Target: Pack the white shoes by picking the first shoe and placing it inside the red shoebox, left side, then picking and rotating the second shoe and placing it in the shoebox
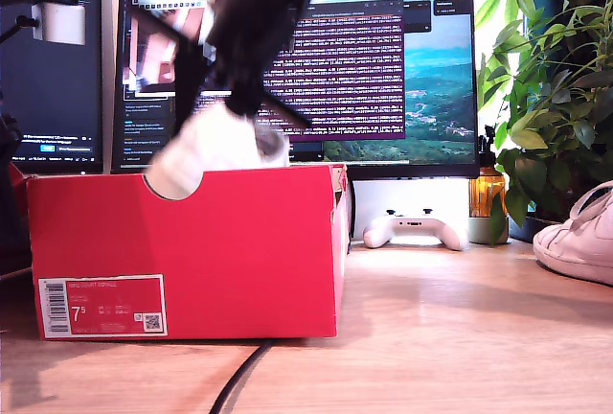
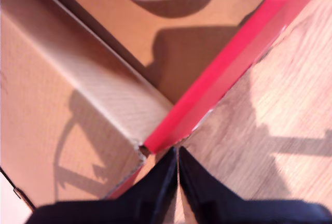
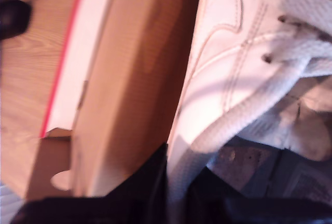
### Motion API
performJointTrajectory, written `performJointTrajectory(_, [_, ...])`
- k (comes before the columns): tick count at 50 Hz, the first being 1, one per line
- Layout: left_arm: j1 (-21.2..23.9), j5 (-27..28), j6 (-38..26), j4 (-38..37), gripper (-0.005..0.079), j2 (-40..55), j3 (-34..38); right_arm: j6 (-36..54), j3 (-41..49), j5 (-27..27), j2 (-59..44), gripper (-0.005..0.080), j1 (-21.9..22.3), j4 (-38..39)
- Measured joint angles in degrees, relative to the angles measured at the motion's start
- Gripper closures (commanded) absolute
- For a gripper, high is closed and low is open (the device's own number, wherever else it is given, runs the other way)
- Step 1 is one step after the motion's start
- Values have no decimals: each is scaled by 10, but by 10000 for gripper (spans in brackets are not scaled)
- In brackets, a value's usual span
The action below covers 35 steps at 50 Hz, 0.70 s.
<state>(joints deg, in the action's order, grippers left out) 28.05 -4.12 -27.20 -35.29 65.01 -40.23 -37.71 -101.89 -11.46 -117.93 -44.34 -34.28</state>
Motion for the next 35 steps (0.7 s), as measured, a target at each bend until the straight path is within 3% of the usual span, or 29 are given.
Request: performJointTrajectory(35, [0,0,0,2,761,0,0,-24,0,0,-48,763,0,27])
